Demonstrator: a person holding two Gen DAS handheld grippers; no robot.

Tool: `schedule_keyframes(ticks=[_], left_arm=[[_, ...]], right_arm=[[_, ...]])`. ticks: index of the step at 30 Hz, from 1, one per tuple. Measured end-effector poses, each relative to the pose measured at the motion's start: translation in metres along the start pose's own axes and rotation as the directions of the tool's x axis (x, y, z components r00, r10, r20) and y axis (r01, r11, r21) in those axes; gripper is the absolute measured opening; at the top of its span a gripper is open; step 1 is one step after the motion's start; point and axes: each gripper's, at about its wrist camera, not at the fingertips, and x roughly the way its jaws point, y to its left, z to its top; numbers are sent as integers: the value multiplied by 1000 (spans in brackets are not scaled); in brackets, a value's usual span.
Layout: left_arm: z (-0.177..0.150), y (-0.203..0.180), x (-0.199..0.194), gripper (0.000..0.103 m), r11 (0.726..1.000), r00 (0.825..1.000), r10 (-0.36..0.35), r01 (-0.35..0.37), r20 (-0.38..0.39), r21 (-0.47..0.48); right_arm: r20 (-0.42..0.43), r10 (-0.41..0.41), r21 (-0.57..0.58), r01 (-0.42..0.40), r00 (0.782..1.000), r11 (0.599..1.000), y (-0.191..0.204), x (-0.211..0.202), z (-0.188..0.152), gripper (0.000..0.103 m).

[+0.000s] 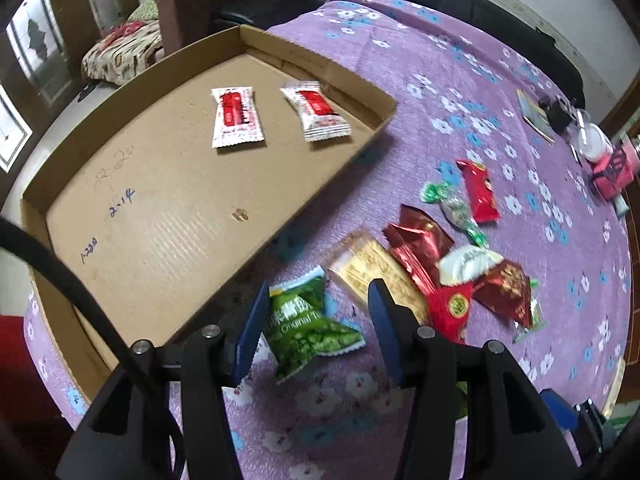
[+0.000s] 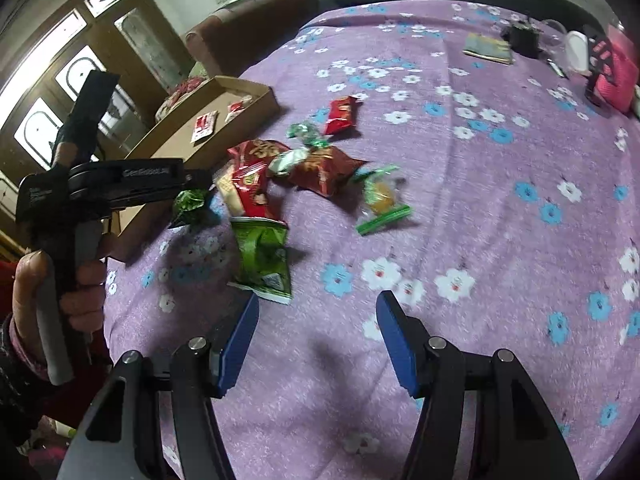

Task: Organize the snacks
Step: 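Grasp the green chip bag with the right gripper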

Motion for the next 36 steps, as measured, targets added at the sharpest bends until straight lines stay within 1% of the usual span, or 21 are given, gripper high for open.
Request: schedule_keyframes(ticks=[2,3,4,5,6,9,13,15,17,20,22,23,24,25,26,29,34,36], left_arm=[[1,6,5,53,1000,1000,-11,10,-22,-25],[1,8,8,53,999,999,-30,28,-44,-38],[-1,13,15,53,996,995,-57,51,-84,-69],[-3,15,18,51,995,993,-66,57,-97,-86],[-5,17,16,50,994,995,-66,59,-73,-89],[-9,16,16,51,996,995,-63,58,-73,-66],[-8,18,15,51,995,994,-72,66,-80,-68],[-9,19,14,51,995,994,-74,68,-82,-68],[-8,17,14,51,996,994,-69,65,-83,-57],[-12,15,12,50,997,994,-68,65,-82,-43],[-15,14,11,47,997,995,-67,65,-80,-35],[-16,14,11,43,997,994,-70,67,-78,-32],[-17,13,10,37,997,994,-77,75,-79,-29],[-18,14,9,34,996,992,-92,89,-81,-29],[-19,14,9,29,994,990,-110,107,-86,-30],[-22,14,9,19,990,984,-141,137,-106,-38],[-33,9,5,14,986,978,-166,165,-126,-16],[-41,7,2,11,982,973,-185,186,-138,-3]], right_arm=[[2,10,-29,-10,1000,1000,10,5,4,61],[5,19,-40,-19,1000,999,15,8,7,61],[3,28,-47,-28,1000,999,18,12,8,61],[1,28,-51,-27,1000,998,21,16,10,61],[-2,20,-54,-20,1000,998,24,22,13,61],[-24,18,-54,-19,1000,998,28,38,18,61],[-25,5,-111,-8,1000,994,37,48,21,60],[-20,-14,-131,11,1000,991,41,52,22,56],[-39,-20,-155,14,999,988,43,58,23,41],[-32,-44,-182,38,999,983,42,59,22,32],[-33,-42,-181,35,999,983,39,58,21,29],[-31,-47,-185,40,998,982,39,57,20,27],[-31,-52,-190,46,998,981,38,56,19,27],[-31,-56,-192,49,998,980,37,56,18,27],[-32,-61,-197,53,998,979,36,54,17,26],[-33,-68,-195,60,997,979,35,53,14,26],[-37,-72,-191,64,997,980,26,42,2,26],[-40,-70,-188,62,997,980,21,36,-6,26]])
